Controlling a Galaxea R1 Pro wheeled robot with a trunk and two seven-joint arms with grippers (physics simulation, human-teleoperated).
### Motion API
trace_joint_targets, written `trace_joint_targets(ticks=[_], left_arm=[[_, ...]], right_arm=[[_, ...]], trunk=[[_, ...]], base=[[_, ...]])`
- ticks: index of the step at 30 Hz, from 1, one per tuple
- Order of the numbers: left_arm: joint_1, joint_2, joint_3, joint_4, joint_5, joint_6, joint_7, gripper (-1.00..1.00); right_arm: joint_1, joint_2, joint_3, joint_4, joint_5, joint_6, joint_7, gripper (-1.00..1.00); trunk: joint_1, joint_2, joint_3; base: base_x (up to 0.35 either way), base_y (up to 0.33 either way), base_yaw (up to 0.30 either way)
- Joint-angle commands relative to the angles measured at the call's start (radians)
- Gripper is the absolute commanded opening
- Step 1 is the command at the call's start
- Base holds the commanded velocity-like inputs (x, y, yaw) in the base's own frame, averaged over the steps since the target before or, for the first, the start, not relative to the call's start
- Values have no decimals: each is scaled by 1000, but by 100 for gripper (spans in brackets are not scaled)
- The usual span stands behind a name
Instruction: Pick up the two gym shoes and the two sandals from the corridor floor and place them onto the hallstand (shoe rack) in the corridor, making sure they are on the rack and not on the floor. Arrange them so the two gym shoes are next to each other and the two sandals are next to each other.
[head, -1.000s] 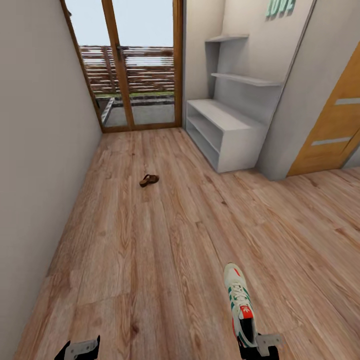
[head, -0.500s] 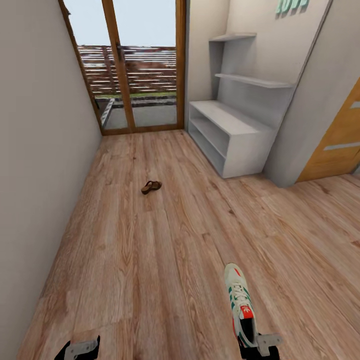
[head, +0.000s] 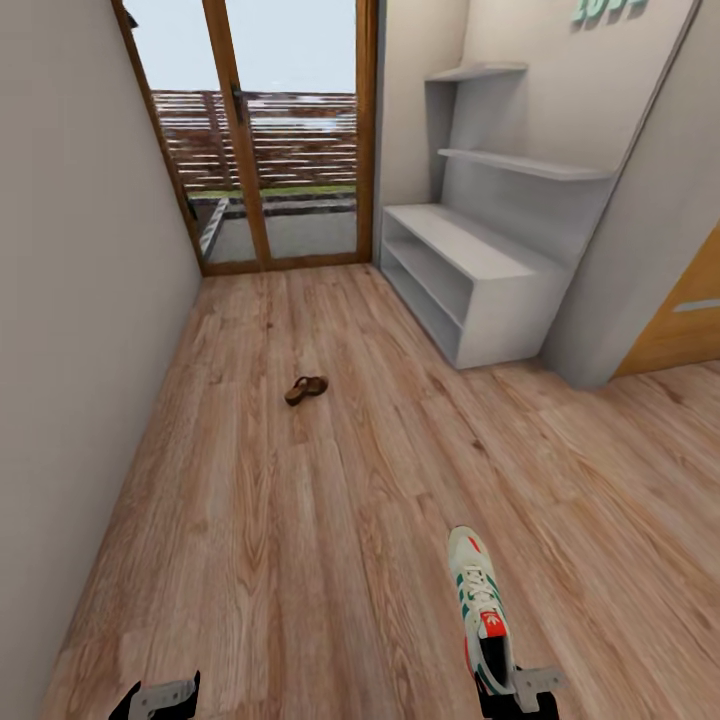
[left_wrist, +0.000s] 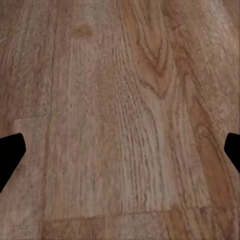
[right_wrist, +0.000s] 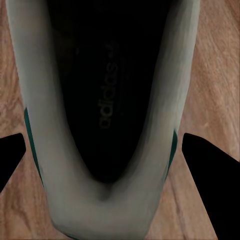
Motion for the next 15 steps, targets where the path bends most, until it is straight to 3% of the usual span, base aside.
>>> trace_joint_targets(ticks=[1,8,15], left_arm=[[-1,0,-2,1,7,-3,-1,100],[0,0,-2,0,7,-3,-1,100],[0,0,-2,0,7,-3,-1,100]], right_arm=[[-1,1,-7,1,10,-4,-1,-100],[-1,1,-7,1,10,-4,0,-100],[-1,1,-7,1,10,-4,1,-100]], trunk=[[0,0,-1],[0,0,-1],[0,0,-1]], base=[[332,98,0],[332,98,-18],[332,98,-210]])
